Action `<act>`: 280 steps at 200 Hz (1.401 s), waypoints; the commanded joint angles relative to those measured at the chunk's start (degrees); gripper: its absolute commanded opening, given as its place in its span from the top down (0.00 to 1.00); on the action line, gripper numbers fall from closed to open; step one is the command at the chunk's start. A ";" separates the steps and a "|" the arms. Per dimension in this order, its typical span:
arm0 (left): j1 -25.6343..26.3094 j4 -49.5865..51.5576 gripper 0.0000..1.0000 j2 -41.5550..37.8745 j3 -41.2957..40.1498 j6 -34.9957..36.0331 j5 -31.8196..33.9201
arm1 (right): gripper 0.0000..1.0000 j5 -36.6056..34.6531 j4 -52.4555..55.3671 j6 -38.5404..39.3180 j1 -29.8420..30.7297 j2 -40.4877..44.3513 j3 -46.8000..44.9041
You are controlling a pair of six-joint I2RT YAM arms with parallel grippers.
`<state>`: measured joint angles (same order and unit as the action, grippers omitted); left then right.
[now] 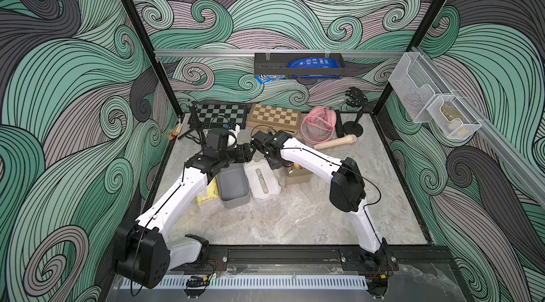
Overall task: Put the tissue paper into the tissue box
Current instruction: Adjust the tissue box at the center of the board.
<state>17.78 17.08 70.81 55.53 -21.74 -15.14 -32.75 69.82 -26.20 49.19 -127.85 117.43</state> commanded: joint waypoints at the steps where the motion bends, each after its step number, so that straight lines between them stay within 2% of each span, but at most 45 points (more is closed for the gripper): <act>1: -0.29 -2.27 0.29 -1.66 0.82 -0.24 -1.87 | 0.72 -1.43 2.78 -0.94 1.13 -1.04 0.18; 52: -0.58 -2.23 0.29 -1.77 0.81 -0.15 -2.44 | 0.80 -1.20 2.84 -1.23 1.24 -2.11 -0.11; 66: -0.64 -2.32 0.29 -1.74 0.72 -0.12 -2.62 | 0.86 -1.06 2.78 -1.23 1.24 -2.55 -0.44; 135: -0.99 -2.51 0.29 -2.32 0.11 -0.05 -2.62 | 0.88 -2.00 2.71 -1.80 1.26 -3.54 -3.13; 162: -1.13 -2.56 0.29 -2.52 0.02 -0.13 -2.69 | 1.00 -2.82 2.72 -2.24 1.24 -3.37 -4.34; 234: -1.43 -2.40 0.29 -2.77 0.30 -0.23 -2.79 | 1.00 -6.41 2.88 -1.54 1.26 4.19 -1.57; 280: -1.61 -2.32 0.29 -2.53 1.12 -0.32 -2.95 | 1.00 -1.85 2.57 -1.57 0.83 10.73 -0.63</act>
<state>16.38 15.79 69.23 54.94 -21.96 -17.04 -36.86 71.33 -27.42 50.02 -122.93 115.02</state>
